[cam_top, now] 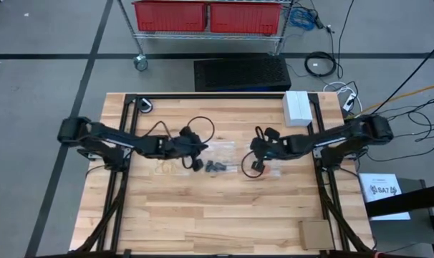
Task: Sort rubber bands
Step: Return to Home Position
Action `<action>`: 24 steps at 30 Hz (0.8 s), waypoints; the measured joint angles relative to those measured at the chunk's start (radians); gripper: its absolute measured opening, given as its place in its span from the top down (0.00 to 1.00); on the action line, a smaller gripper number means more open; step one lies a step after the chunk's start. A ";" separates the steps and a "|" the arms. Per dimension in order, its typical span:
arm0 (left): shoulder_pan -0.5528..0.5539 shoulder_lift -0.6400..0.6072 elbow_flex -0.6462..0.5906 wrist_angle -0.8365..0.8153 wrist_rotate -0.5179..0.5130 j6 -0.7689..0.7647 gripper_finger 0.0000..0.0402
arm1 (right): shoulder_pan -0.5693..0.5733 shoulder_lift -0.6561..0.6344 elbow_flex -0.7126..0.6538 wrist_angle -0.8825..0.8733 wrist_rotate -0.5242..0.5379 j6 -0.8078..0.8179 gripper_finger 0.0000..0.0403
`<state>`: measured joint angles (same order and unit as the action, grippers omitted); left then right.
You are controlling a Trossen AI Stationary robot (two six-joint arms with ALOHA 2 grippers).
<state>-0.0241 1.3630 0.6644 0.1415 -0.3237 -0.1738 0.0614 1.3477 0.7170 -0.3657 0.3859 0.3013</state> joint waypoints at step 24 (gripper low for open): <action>-0.079 -1.059 -0.587 -0.002 -0.033 0.176 0.99 | 0.219 -1.048 -0.417 0.140 0.023 -0.145 1.00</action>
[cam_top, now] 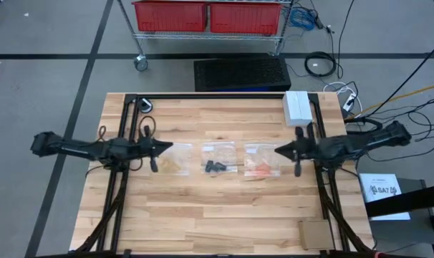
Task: Sort rubber bands
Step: Return to Home Position
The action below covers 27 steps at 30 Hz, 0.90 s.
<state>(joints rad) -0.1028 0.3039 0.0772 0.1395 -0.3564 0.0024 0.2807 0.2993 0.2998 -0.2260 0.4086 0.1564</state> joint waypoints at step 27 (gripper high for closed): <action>0.190 -0.172 -0.069 -0.027 0.014 0.128 0.99 | -0.549 -0.222 -0.235 0.263 -0.442 -0.171 1.00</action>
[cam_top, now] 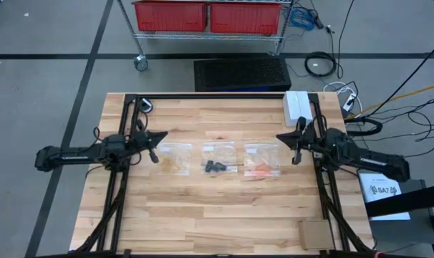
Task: Sort rubber bands
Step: Return to Home Position
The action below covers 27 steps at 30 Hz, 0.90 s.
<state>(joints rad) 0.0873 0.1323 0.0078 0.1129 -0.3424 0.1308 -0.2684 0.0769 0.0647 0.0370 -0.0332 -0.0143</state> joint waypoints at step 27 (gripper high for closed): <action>-0.002 -0.037 -0.001 -0.051 -0.059 -0.019 0.96 | -0.027 -0.010 -0.051 -0.012 0.111 -0.039 1.00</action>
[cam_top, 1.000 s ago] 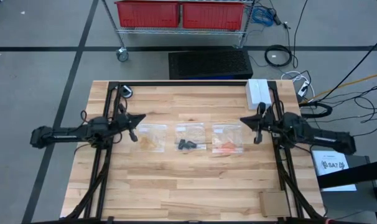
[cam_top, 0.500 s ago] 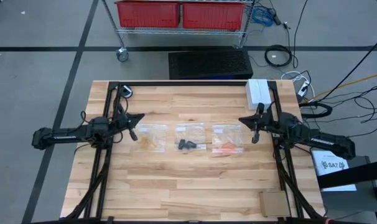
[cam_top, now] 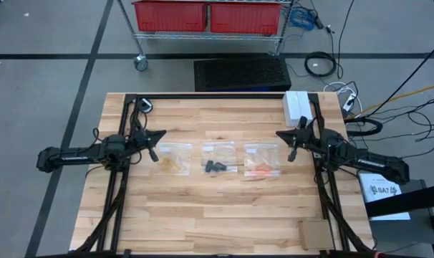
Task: Sort rubber bands
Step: Return to Home Position
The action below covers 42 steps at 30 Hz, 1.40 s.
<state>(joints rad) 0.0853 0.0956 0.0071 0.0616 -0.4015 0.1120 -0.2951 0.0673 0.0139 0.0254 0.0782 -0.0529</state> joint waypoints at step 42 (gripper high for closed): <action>0.000 0.000 0.000 0.000 0.000 0.000 0.95 | 0.000 0.000 0.000 0.000 -0.001 0.094 1.00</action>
<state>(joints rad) 0.0853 0.0956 0.0067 0.0620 -0.4015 0.1123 -0.2951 0.0675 0.0139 0.0254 0.0772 0.0406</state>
